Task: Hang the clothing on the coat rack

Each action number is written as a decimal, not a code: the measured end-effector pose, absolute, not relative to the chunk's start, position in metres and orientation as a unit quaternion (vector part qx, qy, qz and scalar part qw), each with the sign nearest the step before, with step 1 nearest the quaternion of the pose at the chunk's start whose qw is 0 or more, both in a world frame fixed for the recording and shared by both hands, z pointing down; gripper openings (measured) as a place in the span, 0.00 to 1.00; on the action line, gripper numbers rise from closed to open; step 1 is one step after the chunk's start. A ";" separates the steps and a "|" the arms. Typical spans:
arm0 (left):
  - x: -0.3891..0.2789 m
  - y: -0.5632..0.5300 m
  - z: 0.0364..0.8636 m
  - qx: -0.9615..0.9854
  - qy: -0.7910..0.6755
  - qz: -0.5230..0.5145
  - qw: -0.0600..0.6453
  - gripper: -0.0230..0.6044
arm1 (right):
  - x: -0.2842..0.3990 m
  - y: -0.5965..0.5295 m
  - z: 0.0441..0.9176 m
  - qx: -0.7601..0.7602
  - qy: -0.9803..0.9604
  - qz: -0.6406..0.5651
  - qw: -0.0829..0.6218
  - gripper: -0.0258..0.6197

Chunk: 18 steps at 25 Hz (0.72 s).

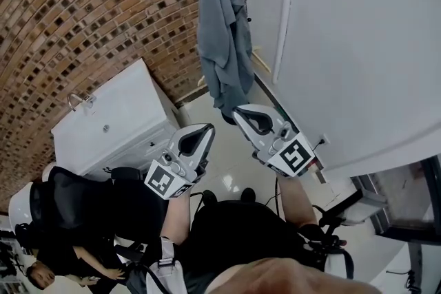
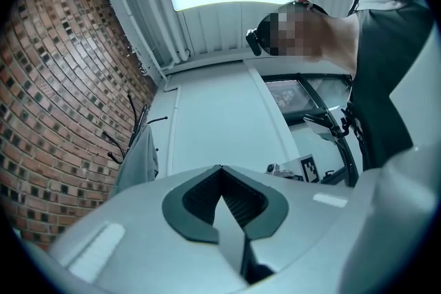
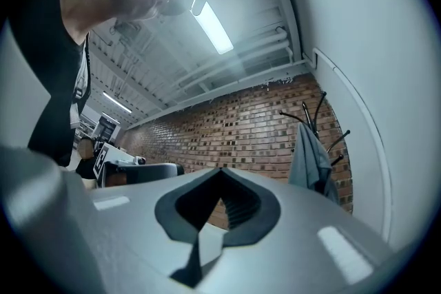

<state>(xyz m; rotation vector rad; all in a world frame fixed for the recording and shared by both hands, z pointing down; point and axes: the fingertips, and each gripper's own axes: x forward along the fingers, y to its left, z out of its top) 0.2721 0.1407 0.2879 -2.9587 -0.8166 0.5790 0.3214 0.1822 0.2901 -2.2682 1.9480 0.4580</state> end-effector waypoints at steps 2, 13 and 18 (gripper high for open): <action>0.270 0.146 0.285 -0.947 -0.262 0.187 0.013 0.04 | 0.318 0.186 0.289 -0.745 0.647 0.153 0.056 0.04; 0.259 0.166 0.281 -0.944 -0.260 0.204 0.023 0.04 | 0.312 0.203 0.289 -0.732 0.658 0.168 0.056 0.04; 0.258 0.173 0.285 -0.943 -0.266 0.197 0.025 0.04 | 0.315 0.211 0.290 -0.734 0.655 0.170 0.060 0.04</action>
